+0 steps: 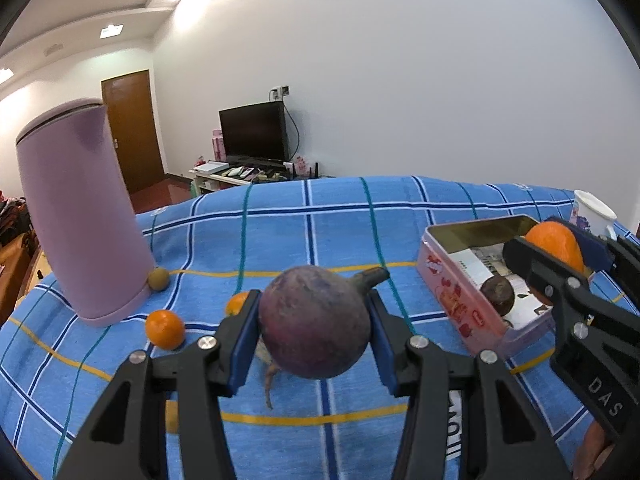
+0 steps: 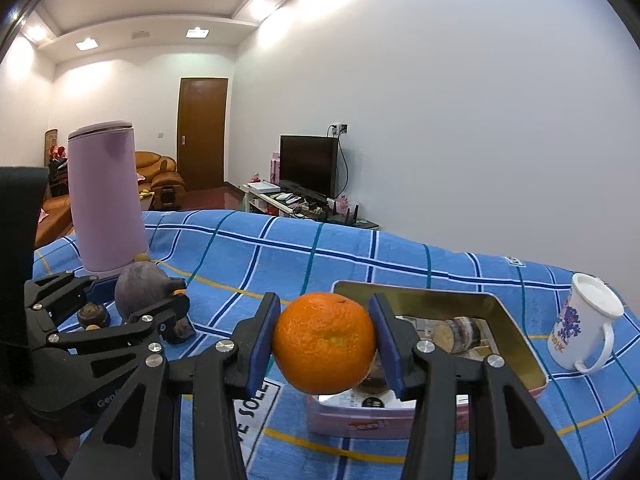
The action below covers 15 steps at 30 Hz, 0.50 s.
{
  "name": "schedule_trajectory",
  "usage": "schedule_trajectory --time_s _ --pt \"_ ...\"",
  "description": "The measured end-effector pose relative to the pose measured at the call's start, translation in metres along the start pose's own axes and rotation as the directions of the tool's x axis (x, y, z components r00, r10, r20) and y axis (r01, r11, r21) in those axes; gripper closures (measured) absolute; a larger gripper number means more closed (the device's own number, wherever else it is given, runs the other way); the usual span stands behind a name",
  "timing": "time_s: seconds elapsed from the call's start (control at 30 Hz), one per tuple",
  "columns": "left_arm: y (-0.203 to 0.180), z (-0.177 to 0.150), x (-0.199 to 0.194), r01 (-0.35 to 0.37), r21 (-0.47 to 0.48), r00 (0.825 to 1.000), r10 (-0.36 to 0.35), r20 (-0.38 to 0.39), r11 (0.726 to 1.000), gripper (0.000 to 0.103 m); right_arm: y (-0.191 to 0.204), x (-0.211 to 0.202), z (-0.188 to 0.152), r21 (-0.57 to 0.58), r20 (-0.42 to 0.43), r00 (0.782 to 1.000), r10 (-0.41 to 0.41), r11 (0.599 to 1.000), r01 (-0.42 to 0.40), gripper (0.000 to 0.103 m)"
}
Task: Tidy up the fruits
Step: 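Carry the orange and beet over the tin and open the right tool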
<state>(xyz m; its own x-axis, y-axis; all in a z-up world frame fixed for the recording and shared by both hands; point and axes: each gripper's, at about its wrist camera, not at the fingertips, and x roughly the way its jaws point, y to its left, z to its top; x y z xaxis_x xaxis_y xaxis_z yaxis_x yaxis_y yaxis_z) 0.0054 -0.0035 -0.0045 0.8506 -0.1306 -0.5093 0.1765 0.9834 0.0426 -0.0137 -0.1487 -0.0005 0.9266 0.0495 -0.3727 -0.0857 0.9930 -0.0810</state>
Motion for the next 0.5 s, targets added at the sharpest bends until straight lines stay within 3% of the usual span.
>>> schedule_trajectory --time_s 0.5 --pt "-0.051 0.013 0.002 0.056 0.035 0.998 -0.057 0.022 0.998 0.051 -0.048 -0.006 0.000 0.036 0.015 0.996 -0.088 0.996 0.087 0.055"
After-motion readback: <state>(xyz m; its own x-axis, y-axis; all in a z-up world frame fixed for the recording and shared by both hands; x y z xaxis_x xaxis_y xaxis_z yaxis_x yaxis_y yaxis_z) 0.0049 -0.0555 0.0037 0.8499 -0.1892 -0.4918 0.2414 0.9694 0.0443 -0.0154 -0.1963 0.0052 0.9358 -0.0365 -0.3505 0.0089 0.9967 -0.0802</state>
